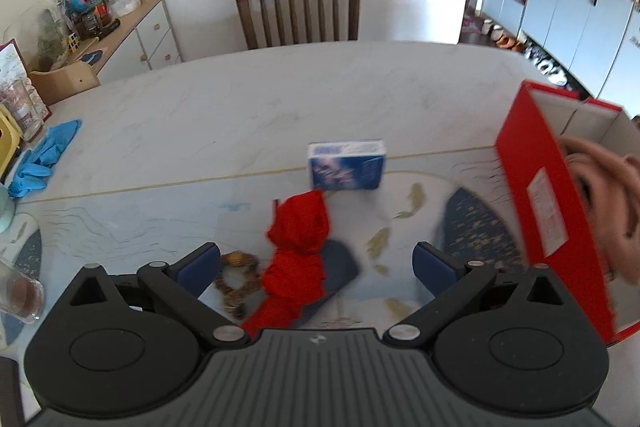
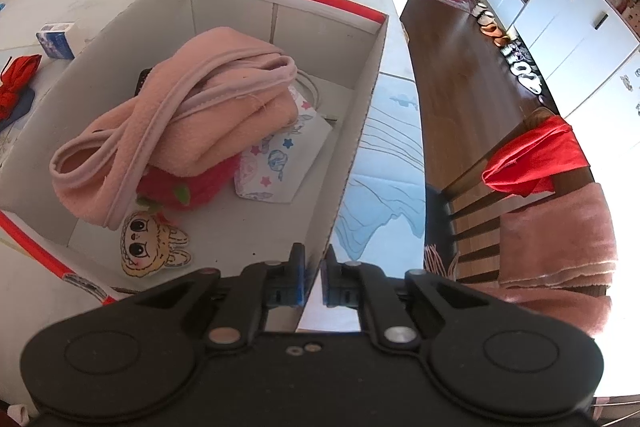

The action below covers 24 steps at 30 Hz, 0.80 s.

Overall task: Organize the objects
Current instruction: 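Move the left gripper back over the red cloth on the table, then close the left gripper on the red cloth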

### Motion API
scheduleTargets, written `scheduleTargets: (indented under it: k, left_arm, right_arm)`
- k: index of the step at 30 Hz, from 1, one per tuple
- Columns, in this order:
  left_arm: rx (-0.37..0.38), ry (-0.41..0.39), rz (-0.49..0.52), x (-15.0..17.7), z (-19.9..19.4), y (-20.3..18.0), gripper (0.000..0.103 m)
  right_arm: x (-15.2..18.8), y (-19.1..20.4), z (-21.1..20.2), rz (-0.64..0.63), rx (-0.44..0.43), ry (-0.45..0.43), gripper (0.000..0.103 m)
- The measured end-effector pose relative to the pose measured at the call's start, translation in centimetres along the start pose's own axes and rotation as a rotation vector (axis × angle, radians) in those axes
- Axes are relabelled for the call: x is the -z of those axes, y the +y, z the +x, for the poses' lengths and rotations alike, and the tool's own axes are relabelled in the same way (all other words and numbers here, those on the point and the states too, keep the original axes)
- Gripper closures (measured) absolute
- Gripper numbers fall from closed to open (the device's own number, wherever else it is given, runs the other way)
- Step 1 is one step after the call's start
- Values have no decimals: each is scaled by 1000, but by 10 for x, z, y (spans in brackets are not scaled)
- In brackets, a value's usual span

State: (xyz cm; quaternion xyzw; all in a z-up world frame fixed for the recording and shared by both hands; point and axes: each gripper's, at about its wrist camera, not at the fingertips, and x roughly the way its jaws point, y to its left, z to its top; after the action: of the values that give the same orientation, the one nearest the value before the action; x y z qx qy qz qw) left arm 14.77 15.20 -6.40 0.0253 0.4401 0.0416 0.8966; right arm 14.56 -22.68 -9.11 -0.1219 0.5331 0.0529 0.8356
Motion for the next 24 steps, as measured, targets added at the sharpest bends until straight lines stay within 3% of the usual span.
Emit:
scheduleTargets:
  k: [5,12,18,24]
  left_arm:
    - [-28,11,22,6,22,21,0]
    - [49,121,-25,17,70,49,0]
    - [45,101,-26,25,78,52,0]
    - [37,33,49,25,72,37,2]
  right_arm:
    - [-2,3,1,11,17,5,96]
    - [-3,6,1,17,36,13,96]
    - [-4,8,3,20,54,21,95]
    - [-3,10,4,25,65,24,95]
